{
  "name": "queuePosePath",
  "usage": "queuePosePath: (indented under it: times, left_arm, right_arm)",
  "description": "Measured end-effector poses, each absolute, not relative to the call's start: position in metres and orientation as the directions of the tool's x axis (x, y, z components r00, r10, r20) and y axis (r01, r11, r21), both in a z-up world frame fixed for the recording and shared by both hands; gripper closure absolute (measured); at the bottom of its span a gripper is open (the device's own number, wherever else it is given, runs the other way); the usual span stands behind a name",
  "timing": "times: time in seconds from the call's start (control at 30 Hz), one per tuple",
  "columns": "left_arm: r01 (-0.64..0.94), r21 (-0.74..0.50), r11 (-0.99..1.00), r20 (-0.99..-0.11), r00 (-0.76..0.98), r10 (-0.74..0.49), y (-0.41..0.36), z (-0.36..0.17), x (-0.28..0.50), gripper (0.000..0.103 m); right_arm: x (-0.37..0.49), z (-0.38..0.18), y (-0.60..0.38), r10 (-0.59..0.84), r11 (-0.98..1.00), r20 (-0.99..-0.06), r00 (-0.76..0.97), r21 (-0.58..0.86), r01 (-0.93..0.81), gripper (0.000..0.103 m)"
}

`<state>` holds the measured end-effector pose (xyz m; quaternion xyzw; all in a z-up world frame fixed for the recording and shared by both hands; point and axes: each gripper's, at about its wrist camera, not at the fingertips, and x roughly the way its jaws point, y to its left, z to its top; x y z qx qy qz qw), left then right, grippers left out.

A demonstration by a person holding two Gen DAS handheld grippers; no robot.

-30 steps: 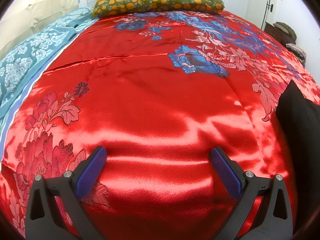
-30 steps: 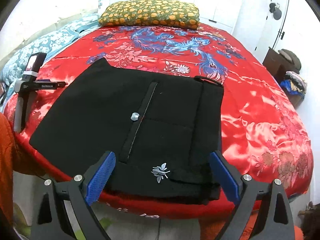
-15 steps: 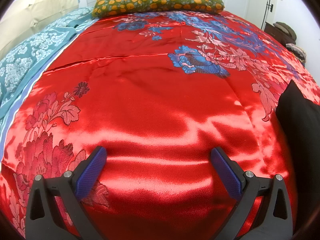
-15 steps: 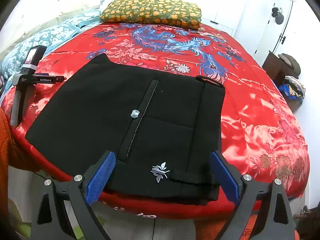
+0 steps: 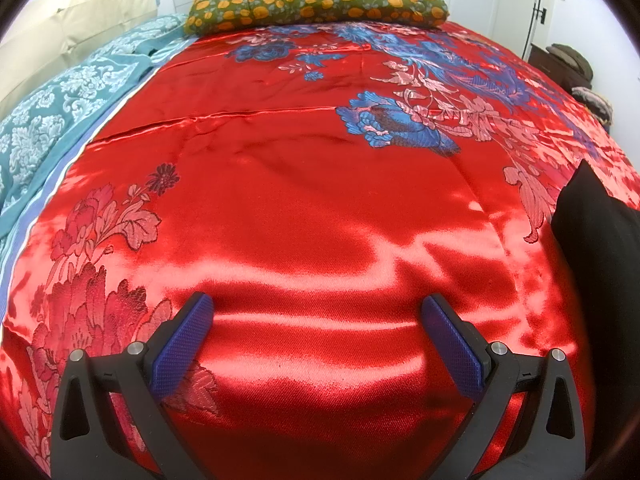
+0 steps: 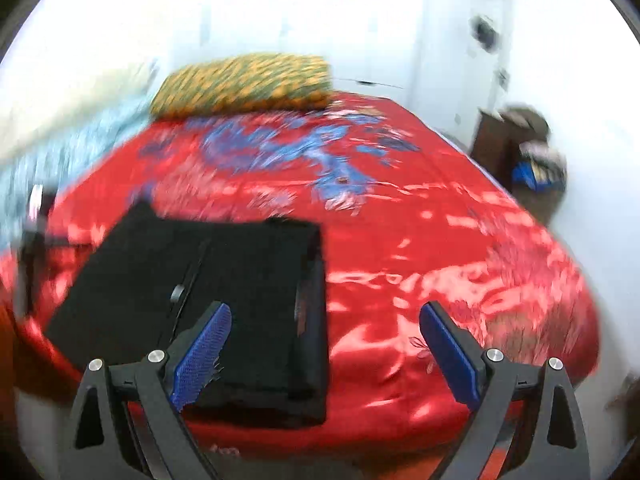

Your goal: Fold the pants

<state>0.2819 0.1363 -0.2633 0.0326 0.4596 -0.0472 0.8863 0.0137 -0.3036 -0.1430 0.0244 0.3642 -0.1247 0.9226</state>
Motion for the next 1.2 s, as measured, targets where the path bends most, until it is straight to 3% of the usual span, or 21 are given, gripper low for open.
queuePosePath:
  times: [0.17,0.4,0.6,0.67,0.73,0.83,1.0,1.1,1.13,1.17,1.2]
  left_arm:
    - [0.112,0.028,0.993,-0.815,0.578,-0.042,0.135,-0.265,0.281,0.0]
    - [0.093,0.011,0.996,-0.82,0.57,-0.044,0.136,-0.265,0.28,0.0]
    - [0.098,-0.047,0.994,-0.903,0.421,-0.084,0.126,-0.251,0.265,0.002]
    - [0.125,-0.137,0.983,-0.901,0.397,-0.176,0.118,-0.231,0.249,0.006]
    - [0.172,-0.319,0.932,-0.846,0.391,-0.362,0.099,-0.204,0.219,0.005]
    - [0.292,-0.471,0.832,-0.769,0.326,-0.55,0.062,-0.193,0.195,0.003]
    - [0.284,-0.373,0.884,-0.858,0.259,-0.445,0.019,-0.23,0.201,0.004]
    - [0.274,-0.388,0.88,-0.866,0.218,-0.45,0.02,-0.243,0.203,0.004]
    - [0.274,-0.392,0.878,-0.864,0.219,-0.454,0.021,-0.242,0.202,0.004]
    - [0.266,-0.415,0.87,-0.859,0.201,-0.471,0.021,-0.242,0.204,0.004]
    - [0.259,-0.45,0.855,-0.849,0.175,-0.499,0.021,-0.243,0.205,0.005]
  right_arm:
    - [0.012,-0.154,-0.343,0.014,0.924,-0.693,0.721,0.284,0.255,0.008]
    - [0.027,-0.176,-0.313,0.107,0.953,-0.752,0.65,0.263,0.148,0.008]
    - [0.048,-0.196,-0.33,0.15,0.933,-0.791,0.594,0.312,0.18,0.008]
    - [0.055,-0.201,-0.341,0.17,0.922,-0.793,0.586,0.338,0.19,0.008]
    - [0.061,-0.203,-0.348,0.203,0.918,-0.789,0.58,0.36,0.168,0.008]
    - [0.074,-0.214,-0.358,0.323,0.897,-0.785,0.529,0.432,0.092,0.007]
    - [0.087,-0.244,-0.374,0.419,0.857,-0.799,0.431,0.505,0.102,0.005]
    - [0.092,-0.245,-0.376,0.461,0.837,-0.783,0.417,0.54,0.089,0.003]
    - [0.095,-0.245,-0.375,0.472,0.837,-0.781,0.409,0.543,0.071,0.007]
    - [0.097,-0.244,-0.373,0.497,0.829,-0.769,0.403,0.557,0.04,0.024]
    - [0.1,-0.246,-0.37,0.527,0.817,-0.758,0.385,0.577,0.017,0.031]
